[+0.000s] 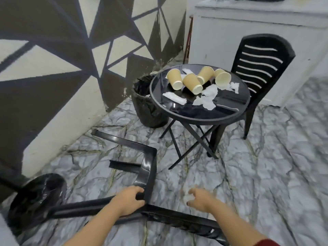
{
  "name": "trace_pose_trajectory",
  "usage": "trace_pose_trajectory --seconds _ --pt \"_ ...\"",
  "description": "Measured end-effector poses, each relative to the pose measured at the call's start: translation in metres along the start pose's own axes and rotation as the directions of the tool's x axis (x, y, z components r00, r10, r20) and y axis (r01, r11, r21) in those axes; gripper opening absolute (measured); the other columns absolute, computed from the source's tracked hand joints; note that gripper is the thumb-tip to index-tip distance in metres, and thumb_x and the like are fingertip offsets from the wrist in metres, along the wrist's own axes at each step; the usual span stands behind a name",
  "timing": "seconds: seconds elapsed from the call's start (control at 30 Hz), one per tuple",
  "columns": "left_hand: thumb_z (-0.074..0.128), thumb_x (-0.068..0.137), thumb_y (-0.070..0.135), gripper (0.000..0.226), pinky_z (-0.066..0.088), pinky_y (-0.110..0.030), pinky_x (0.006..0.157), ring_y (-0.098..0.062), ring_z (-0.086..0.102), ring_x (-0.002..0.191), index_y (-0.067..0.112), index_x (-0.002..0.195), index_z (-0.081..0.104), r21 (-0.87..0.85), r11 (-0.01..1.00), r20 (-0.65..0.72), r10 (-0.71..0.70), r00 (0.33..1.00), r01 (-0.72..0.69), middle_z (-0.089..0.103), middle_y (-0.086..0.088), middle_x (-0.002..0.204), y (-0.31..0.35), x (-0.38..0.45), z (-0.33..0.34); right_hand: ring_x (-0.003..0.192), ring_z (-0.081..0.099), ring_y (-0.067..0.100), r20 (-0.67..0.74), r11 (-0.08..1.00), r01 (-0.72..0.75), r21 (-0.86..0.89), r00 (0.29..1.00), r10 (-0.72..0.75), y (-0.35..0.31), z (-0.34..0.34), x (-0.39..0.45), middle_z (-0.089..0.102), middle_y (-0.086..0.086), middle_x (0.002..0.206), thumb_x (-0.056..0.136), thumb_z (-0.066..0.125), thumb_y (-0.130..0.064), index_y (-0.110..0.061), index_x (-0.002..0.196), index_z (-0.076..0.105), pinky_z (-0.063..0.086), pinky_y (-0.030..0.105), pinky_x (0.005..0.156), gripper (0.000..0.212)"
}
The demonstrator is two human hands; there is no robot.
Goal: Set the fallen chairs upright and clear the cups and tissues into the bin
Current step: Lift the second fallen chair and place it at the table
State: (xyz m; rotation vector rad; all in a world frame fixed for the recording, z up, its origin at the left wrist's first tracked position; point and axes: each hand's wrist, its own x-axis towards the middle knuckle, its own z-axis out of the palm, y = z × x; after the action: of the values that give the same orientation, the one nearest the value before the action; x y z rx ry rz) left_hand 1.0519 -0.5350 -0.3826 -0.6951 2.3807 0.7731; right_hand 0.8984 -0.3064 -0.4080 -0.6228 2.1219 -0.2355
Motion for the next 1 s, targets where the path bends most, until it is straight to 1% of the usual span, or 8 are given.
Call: trace_pose_trajectory --seconds 0.1,0.2,0.37,0.5,0.7,0.8,0.9,1.0 --pt "0.056 0.086 0.042 0.055 0.035 -0.020 0.098 -0.011 0.047 0.122 0.026 0.137 0.041 0.020 0.999 0.094 0.045 0.995 -0.047 0.042 0.004 0.142 -0.005 0.026 0.006 0.131 0.041 0.022 -0.008 0.992 -0.090 0.084 0.996 0.091 0.020 0.010 0.010 0.040 0.009 0.146 0.090 0.053 -0.036 -0.014 0.139 0.035 0.036 0.029 0.104 0.057" --pt "0.057 0.084 0.042 0.056 0.036 -0.023 0.101 -0.014 0.046 0.124 0.024 0.136 0.042 0.062 0.996 0.168 0.050 0.985 -0.061 0.044 0.002 0.139 -0.013 0.057 0.018 0.132 0.040 0.023 0.032 0.975 -0.170 0.142 0.985 0.167 0.042 0.026 0.027 0.038 0.011 0.146 0.092 0.051 -0.035 -0.012 0.140 0.034 0.036 0.028 0.104 0.056" --pt "0.056 0.084 0.039 0.044 0.038 -0.028 0.102 -0.016 0.049 0.120 0.025 0.126 0.051 0.115 0.989 0.288 0.059 0.956 -0.096 0.049 0.001 0.127 -0.021 0.116 0.071 0.129 0.044 0.025 0.105 0.965 -0.203 0.166 0.977 0.188 0.088 0.072 0.067 0.044 0.012 0.143 0.092 0.051 -0.033 -0.012 0.138 0.036 0.037 0.029 0.103 0.052" --pt "0.058 0.085 0.035 0.039 0.039 -0.026 0.099 -0.017 0.050 0.116 0.030 0.122 0.053 0.102 0.979 0.365 0.130 0.922 -0.179 0.047 0.001 0.110 -0.021 0.163 0.133 0.120 0.050 0.026 0.108 0.972 -0.167 0.166 0.983 0.151 0.129 0.104 0.106 0.050 0.011 0.132 0.087 0.057 -0.041 -0.018 0.134 0.043 0.040 0.026 0.095 0.054" --pt "0.053 0.083 0.056 0.059 0.034 -0.029 0.105 -0.015 0.041 0.129 0.038 0.137 0.038 0.101 0.958 0.376 0.213 0.902 -0.268 0.043 0.007 0.140 -0.008 0.221 0.211 0.121 0.048 0.021 0.092 0.981 -0.085 0.172 0.993 0.070 0.179 0.137 0.148 0.051 0.003 0.131 0.084 0.060 -0.045 -0.027 0.135 0.041 0.040 0.028 0.096 0.057" --pt "0.051 0.081 0.063 0.057 0.034 -0.030 0.105 -0.011 0.041 0.128 0.045 0.134 0.038 0.022 0.957 0.438 0.249 0.864 -0.288 0.044 0.012 0.141 0.001 0.236 0.237 0.110 0.055 0.020 0.057 0.992 -0.018 0.128 0.998 0.011 0.193 0.151 0.155 0.061 -0.001 0.119 0.083 0.058 -0.047 -0.035 0.125 0.049 0.038 0.027 0.083 0.044" --pt "0.057 0.078 0.060 0.051 0.036 -0.029 0.106 -0.005 0.047 0.122 0.048 0.127 0.046 -0.055 0.962 0.405 0.265 0.875 -0.266 0.052 0.018 0.134 0.010 0.242 0.252 0.103 0.057 0.015 -0.034 0.989 0.020 0.144 0.999 -0.016 0.199 0.158 0.157 0.065 -0.007 0.113 0.082 0.058 -0.044 -0.039 0.120 0.053 0.040 0.028 0.082 0.039" --pt "0.063 0.079 0.051 0.050 0.038 -0.028 0.107 -0.002 0.049 0.121 0.042 0.126 0.052 -0.125 0.956 0.411 0.293 0.863 -0.265 0.054 0.019 0.134 0.015 0.243 0.255 0.099 0.058 0.016 -0.068 0.986 0.032 0.162 0.997 -0.021 0.200 0.160 0.157 0.067 -0.007 0.107 0.080 0.058 -0.041 -0.039 0.112 0.056 0.041 0.031 0.082 0.032"
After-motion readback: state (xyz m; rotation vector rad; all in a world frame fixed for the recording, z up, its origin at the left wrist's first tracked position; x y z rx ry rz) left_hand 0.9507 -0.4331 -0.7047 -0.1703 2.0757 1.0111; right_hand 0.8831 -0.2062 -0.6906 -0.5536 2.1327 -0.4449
